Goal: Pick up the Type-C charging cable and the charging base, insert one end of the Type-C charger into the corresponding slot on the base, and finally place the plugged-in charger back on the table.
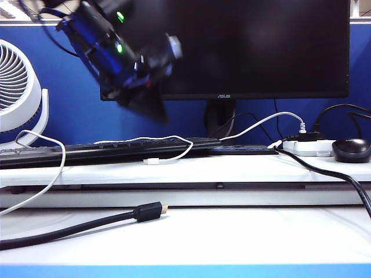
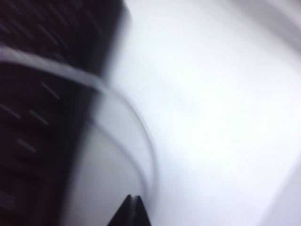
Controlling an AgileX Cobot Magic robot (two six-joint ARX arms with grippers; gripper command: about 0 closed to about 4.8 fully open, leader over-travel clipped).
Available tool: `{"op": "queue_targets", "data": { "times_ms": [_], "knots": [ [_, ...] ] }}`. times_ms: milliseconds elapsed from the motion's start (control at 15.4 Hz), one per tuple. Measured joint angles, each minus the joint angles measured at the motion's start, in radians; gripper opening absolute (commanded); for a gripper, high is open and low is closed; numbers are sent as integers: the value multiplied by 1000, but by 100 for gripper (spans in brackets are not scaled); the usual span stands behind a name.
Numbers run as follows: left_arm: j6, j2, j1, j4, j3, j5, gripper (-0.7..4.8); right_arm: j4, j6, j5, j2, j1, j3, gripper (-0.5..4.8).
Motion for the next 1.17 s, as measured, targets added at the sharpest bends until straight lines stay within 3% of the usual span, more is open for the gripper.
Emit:
{"op": "queue_targets", "data": {
  "times_ms": [130,261,391,847,1173],
  "knots": [
    [81,15,-5,-130,7,-23,-3,-3,0,0,0,0,0,-5],
    [105,15,-4,-143,7,-30,20,-5,0,0,0,0,0,-5],
    [149,15,-9,-146,7,-30,187,-16,0,0,0,0,0,-5],
    [373,19,-53,-266,103,-150,175,-59,0,0,0,0,0,-5],
    [435,73,-65,-320,104,-145,175,-59,0,0,0,0,0,-5]
  ]
}}
